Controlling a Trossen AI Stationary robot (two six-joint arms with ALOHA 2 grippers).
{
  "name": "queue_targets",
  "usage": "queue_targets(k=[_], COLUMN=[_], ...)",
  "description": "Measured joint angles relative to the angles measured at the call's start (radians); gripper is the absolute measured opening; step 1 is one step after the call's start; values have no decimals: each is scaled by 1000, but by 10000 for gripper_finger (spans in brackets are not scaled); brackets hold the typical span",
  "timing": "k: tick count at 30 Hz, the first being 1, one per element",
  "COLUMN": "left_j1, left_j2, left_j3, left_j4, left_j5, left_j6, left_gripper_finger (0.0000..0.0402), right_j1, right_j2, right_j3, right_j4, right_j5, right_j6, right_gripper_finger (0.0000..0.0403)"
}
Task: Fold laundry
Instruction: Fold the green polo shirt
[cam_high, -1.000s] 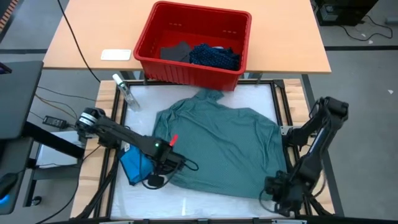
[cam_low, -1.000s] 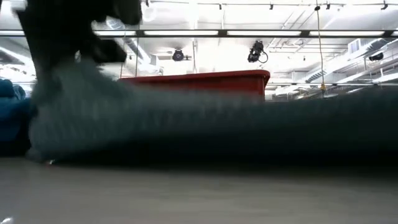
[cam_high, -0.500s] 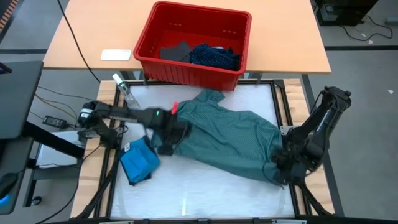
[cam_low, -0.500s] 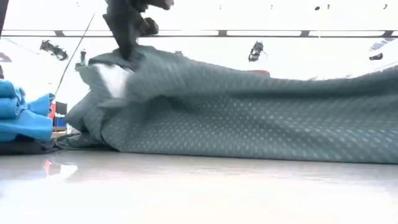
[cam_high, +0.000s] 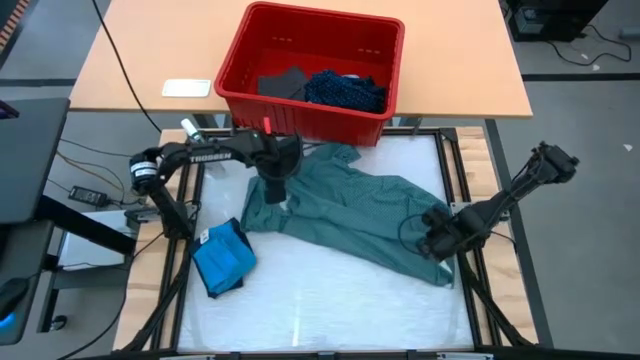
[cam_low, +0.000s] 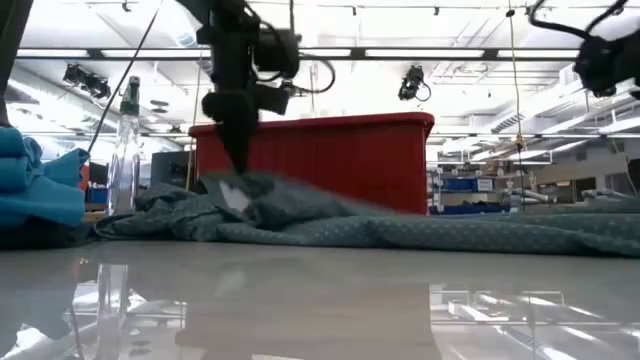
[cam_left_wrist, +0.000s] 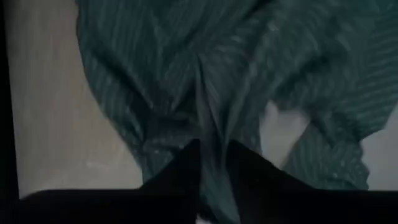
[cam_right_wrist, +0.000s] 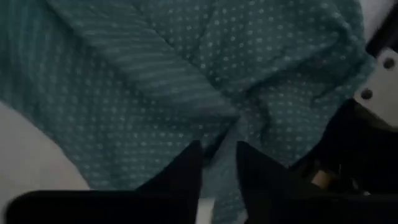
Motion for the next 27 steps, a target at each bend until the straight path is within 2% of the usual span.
queue_targets(k=[3,6,8,10,12,14,17,22,24,27], left_j1=[28,40,37,21,-8,-54,-121,-167,-166,-156], left_j2=[0,-1,-2,-2,-2,-4,-2,-2,-2,-2], left_j3=[7,28,44,48,43,9,-72,-251,-314,-396], left_j4=[-24,-69,-86,-94,-63,2,146,440,494,483], left_j5=[1,6,69,205,336,395,396,387,386,379], left_j6=[-1,-27,-42,-54,-61,-65,-114,-324,-417,-486], left_gripper_finger=[139,177,193,200,198,190,173,145,135,121], right_j1=[-32,-41,-41,-31,-15,0,22,38,47,65], right_j2=[-2,-1,-2,6,29,66,135,264,318,396], right_j3=[44,89,105,103,87,63,38,20,16,-9], right_j4=[-12,28,100,182,257,293,297,295,306,385], right_j5=[-10,-21,-39,-58,-71,-83,-88,-88,-105,-168], right_j6=[23,-1,-27,-53,-70,-74,-46,18,25,25], right_gripper_finger=[144,157,156,149,137,122,92,29,10,13])
